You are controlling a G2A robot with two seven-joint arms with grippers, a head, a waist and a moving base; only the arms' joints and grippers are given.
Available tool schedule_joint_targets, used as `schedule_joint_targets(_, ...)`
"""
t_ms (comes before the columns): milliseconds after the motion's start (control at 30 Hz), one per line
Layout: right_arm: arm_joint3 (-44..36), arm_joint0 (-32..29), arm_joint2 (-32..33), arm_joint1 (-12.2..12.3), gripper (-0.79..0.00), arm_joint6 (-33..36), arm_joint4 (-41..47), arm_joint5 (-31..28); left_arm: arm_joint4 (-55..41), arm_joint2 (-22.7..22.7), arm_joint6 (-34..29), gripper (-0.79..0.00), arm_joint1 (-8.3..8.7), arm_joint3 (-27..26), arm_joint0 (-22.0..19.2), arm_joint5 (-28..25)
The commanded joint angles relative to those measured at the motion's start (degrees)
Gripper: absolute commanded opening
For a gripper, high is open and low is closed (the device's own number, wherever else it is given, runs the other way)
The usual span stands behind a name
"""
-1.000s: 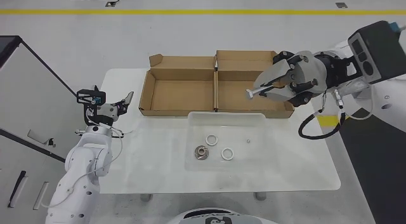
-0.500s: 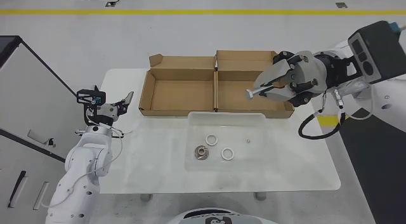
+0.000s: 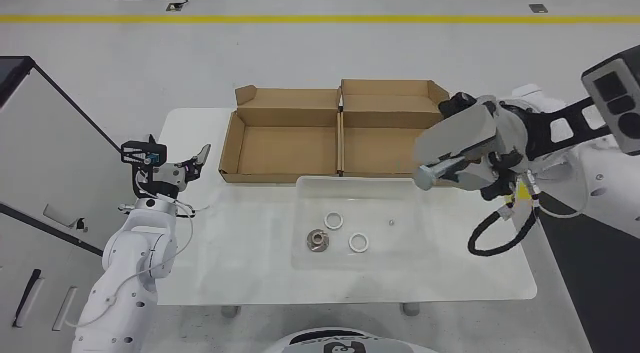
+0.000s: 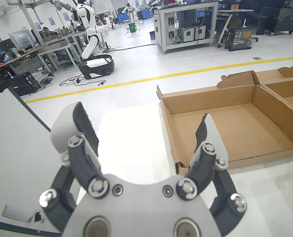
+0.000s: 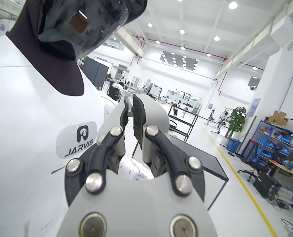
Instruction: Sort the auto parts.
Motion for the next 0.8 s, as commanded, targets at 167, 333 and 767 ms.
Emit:
schedule_joint_targets(167,-2.9,-6.8,7.1,-3.3,-0.785,0.9,4.5,-0.8,0.0,0.0,0.0,0.0,0.0,0.0,0.0,0.0)
schedule_joint_targets(333,-4.8,-13.5,13.5,-6.3,-0.785,2.0,7.8,-2.0,0.0,0.0,0.0,0.0,0.0,0.0,0.0,0.0)
schedule_joint_targets(767,-4.1,-22.5,19.7,-12.4,-0.785,3.0,3.0,-3.0,0.0,0.0,0.0,0.0,0.0,0.0,0.0,0.0)
